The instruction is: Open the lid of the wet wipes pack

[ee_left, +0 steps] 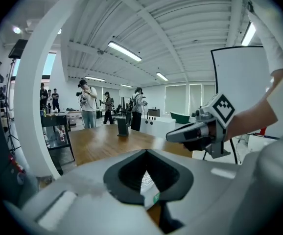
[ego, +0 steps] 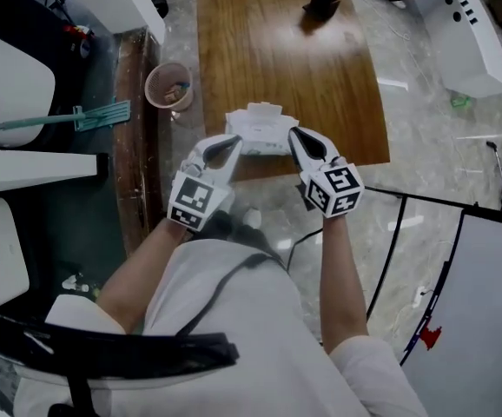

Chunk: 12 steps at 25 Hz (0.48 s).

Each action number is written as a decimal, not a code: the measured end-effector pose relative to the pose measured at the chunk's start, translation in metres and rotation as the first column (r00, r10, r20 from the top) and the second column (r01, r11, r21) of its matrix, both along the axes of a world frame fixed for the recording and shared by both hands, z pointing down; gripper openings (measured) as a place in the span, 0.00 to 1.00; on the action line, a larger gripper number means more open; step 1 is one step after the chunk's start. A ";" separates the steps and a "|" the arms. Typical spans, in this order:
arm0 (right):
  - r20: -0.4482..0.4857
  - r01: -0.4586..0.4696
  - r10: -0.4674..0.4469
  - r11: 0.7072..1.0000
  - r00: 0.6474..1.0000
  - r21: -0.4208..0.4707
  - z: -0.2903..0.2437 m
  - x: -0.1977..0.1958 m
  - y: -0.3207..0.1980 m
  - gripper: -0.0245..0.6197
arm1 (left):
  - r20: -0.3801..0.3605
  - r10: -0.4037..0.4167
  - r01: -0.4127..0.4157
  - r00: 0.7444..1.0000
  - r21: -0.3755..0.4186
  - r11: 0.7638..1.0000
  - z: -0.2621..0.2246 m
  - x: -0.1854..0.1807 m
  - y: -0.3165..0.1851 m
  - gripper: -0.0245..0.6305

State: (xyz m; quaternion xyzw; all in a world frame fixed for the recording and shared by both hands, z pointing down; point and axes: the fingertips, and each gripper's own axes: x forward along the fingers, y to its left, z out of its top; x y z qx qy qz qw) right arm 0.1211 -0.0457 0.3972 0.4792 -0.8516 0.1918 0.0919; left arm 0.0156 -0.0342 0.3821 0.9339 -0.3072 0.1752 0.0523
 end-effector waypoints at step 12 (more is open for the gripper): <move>0.068 -0.126 0.117 0.981 0.991 0.147 -0.072 0.005 0.070 0.05 | -0.069 0.008 -0.004 0.998 0.056 0.998 -0.050 0.007 0.010 0.04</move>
